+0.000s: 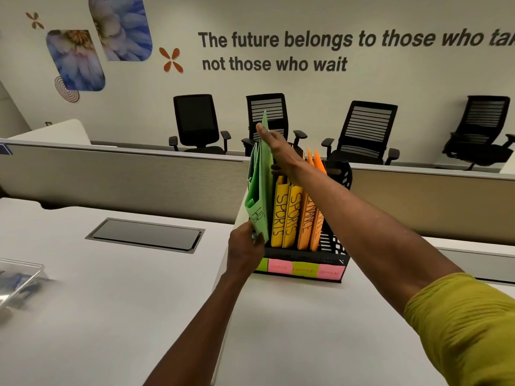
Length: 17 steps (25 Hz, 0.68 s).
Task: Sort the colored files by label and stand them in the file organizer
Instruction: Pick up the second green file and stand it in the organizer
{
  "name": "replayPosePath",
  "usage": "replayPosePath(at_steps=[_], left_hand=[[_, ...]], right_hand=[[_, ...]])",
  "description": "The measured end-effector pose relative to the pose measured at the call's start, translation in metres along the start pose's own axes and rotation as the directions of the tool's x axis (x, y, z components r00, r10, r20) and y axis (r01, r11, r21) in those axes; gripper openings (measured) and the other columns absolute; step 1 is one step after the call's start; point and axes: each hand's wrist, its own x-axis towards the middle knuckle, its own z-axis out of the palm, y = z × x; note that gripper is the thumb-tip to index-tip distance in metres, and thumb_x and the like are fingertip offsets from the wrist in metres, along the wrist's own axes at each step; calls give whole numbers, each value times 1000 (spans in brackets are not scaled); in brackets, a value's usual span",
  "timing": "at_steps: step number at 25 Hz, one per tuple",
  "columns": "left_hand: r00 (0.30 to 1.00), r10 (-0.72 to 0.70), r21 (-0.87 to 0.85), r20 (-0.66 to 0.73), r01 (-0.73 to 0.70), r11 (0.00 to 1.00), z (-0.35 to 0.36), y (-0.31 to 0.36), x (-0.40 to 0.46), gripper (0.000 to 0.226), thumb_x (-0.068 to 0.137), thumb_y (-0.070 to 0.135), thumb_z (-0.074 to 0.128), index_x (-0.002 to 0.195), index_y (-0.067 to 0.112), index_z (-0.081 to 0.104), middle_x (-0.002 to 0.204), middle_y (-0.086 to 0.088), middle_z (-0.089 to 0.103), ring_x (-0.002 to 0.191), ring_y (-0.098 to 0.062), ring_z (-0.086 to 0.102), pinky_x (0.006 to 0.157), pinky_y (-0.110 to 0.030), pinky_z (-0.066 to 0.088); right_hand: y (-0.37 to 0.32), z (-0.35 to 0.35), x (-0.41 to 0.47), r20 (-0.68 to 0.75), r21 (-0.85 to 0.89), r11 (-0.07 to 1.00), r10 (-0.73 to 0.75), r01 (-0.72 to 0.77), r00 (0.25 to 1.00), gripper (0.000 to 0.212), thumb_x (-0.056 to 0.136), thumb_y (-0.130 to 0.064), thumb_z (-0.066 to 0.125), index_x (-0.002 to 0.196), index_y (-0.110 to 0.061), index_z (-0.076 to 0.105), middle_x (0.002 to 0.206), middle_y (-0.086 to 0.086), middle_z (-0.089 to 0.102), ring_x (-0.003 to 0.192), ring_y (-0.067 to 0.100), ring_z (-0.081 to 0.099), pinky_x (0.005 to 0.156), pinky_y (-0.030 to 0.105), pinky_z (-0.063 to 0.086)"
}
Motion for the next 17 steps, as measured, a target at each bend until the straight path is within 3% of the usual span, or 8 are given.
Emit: replayPosePath(at_steps=[2,5,8,11,15,17], left_hand=[[1000,6,51,17,-7,999,3,5,4,23,86,2,66,108,4,70,109,-10,74,96,-23,70,74,-21,54],[999,-28,78,44,25,997,8,0,11,24,85,3,65,108,8,70,108,-8,74,95,-23,70,76,-25,55],[996,-66,96,63,60,994,12,-9,15,22,84,4,64,105,9,69,104,-8,74,92,-25,70,77,-37,60],[994,-80,77,76,74,994,17,-14,16,21,88,4,63,106,10,68,103,-7,74,92,-23,70,79,-37,61],[996,-78,38,52,76,996,25,-16,15,25,92,8,56,114,14,67,105,-5,75,93,-22,72,80,-33,60],[996,-73,5,46,72,997,25,-11,17,27,92,11,60,118,11,66,106,-6,75,94,-20,72,83,-34,60]], right_hand=[[4,5,3,-11,8,1000,-2,3,1000,90,81,-72,56,153,-34,17,158,13,25,136,39,35,105,57,39],[17,7,12,-116,-35,999,11,-15,993,93,74,-72,63,151,-37,24,154,10,37,132,36,45,102,55,46],[24,3,15,-204,-78,997,-18,2,979,77,84,-63,60,150,-38,27,150,9,42,125,32,52,98,51,51],[32,-1,12,-240,-213,976,-92,40,966,60,94,-47,57,147,-41,30,142,11,50,121,31,56,95,47,54],[40,1,11,-217,-439,897,-164,54,962,56,92,-22,66,144,-29,46,126,7,63,112,24,63,93,35,55],[43,4,13,-171,-534,844,-164,48,971,41,92,-17,66,133,-19,60,126,7,65,115,22,62,92,28,52]])
